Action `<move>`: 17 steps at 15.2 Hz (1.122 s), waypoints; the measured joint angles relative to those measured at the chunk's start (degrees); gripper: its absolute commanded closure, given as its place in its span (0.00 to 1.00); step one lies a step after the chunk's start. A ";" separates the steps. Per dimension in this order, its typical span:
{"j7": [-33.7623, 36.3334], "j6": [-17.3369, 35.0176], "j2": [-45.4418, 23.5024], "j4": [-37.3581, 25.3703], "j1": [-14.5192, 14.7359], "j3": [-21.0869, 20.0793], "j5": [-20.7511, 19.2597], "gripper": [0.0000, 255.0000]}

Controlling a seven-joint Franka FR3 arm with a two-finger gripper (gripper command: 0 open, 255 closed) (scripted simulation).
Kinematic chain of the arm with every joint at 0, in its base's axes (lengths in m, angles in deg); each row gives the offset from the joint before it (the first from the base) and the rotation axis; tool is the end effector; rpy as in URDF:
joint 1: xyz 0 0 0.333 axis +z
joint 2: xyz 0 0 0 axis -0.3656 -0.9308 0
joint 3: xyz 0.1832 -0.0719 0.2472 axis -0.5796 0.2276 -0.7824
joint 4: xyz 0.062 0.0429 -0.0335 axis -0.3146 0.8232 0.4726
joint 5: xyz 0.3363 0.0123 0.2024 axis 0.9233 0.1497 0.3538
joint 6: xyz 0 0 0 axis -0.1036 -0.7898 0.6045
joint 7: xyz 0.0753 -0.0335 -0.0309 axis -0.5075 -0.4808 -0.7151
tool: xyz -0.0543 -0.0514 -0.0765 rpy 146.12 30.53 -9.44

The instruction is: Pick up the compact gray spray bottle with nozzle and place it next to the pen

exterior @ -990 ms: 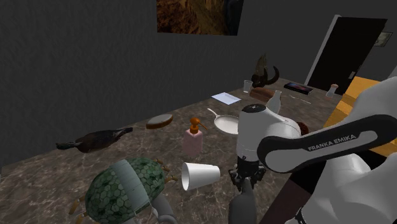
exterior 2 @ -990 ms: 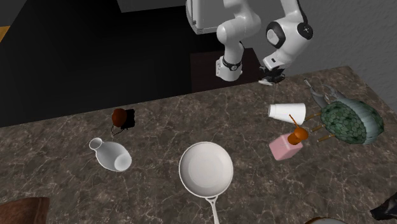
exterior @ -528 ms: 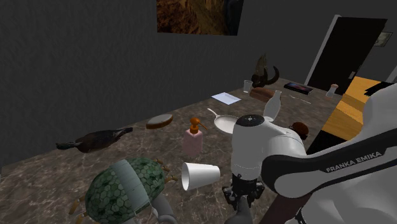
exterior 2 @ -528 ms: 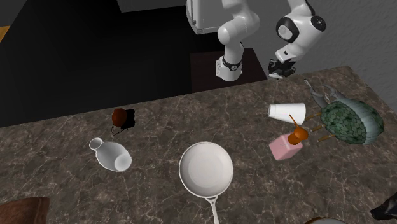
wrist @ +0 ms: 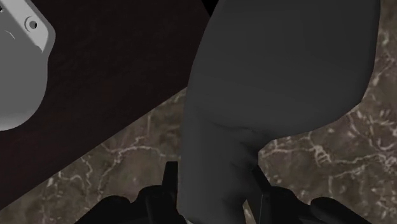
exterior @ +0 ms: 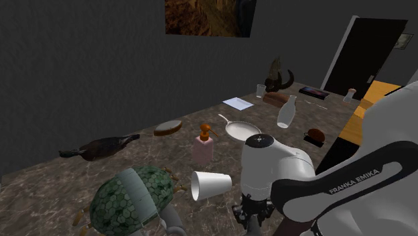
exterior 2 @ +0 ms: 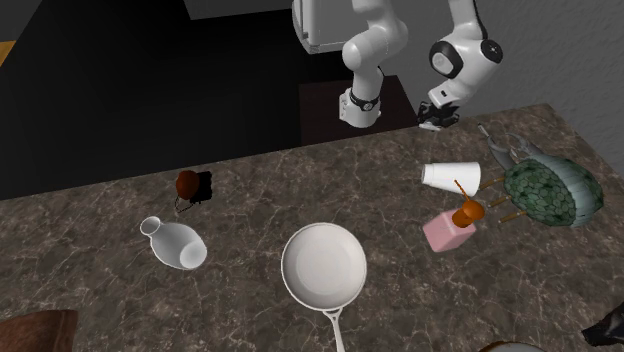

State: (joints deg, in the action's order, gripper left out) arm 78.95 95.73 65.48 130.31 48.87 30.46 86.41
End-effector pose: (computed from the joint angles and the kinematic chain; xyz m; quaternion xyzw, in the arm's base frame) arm 0.2170 0.2070 0.2730 0.9611 -0.2633 -0.0631 0.0544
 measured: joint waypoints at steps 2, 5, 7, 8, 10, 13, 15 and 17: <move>0.06 2.37 -2.05 0.29 -0.07 -0.39 0.15 1.00; 0.03 6.38 -5.63 0.75 -0.43 -0.89 0.16 1.00; 0.09 9.07 -7.86 1.20 -0.50 -1.26 0.28 1.00; 0.30 10.54 -9.53 1.01 -0.70 -1.54 0.12 1.00; 0.24 11.48 -10.29 1.16 -0.81 -1.59 0.07 1.00; 0.26 11.84 -10.61 1.18 -0.85 -1.63 0.05 1.00; 0.26 11.89 -10.66 1.18 -0.86 -1.63 0.03 0.00; 0.26 11.91 -10.68 1.18 -0.86 -1.63 0.03 0.00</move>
State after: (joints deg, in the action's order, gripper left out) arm 79.21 107.64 54.80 131.49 48.01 28.83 86.44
